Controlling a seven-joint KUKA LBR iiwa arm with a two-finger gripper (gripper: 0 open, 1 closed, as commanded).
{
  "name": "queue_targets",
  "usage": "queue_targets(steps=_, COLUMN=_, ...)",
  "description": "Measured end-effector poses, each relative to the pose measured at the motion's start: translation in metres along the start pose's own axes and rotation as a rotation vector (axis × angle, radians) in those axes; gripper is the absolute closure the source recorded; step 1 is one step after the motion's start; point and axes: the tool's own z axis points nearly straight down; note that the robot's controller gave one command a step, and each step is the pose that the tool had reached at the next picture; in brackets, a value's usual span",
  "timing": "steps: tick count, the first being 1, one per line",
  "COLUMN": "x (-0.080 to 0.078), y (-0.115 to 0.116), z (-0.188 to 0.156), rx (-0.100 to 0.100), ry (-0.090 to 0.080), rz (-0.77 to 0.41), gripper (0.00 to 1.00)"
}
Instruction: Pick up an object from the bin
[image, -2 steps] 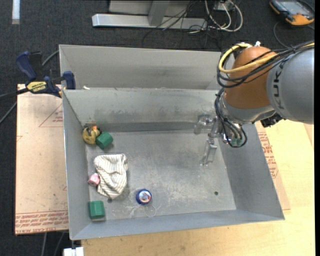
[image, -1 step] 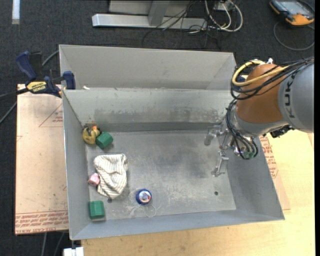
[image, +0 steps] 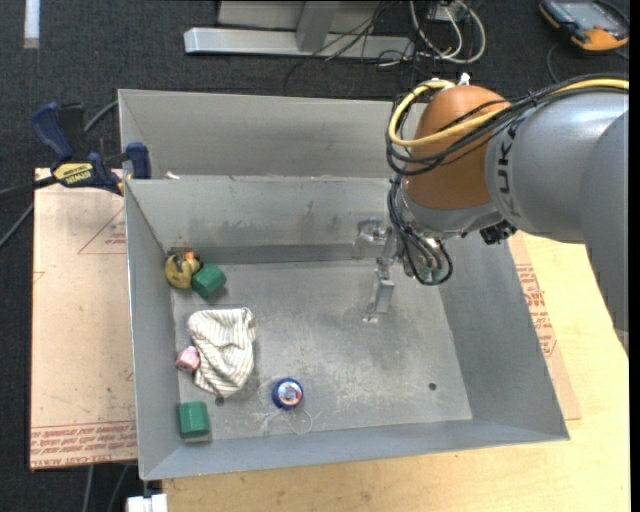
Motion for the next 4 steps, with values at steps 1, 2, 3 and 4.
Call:
queue_targets(steps=1, x=0.019, y=-0.020, z=0.075, rx=0.007, ry=0.008, rz=-0.032, gripper=0.00)
queue_targets(steps=2, x=0.050, y=0.051, z=-0.008, rx=0.001, ry=0.003, rz=0.070, gripper=0.00)
queue_targets(steps=3, x=0.044, y=0.071, z=-0.028, rx=0.001, ry=-0.002, rz=0.078, gripper=0.00)
queue_targets(steps=4, x=0.102, y=0.104, z=0.052, rx=0.000, ry=-0.001, rz=0.163, gripper=0.00)
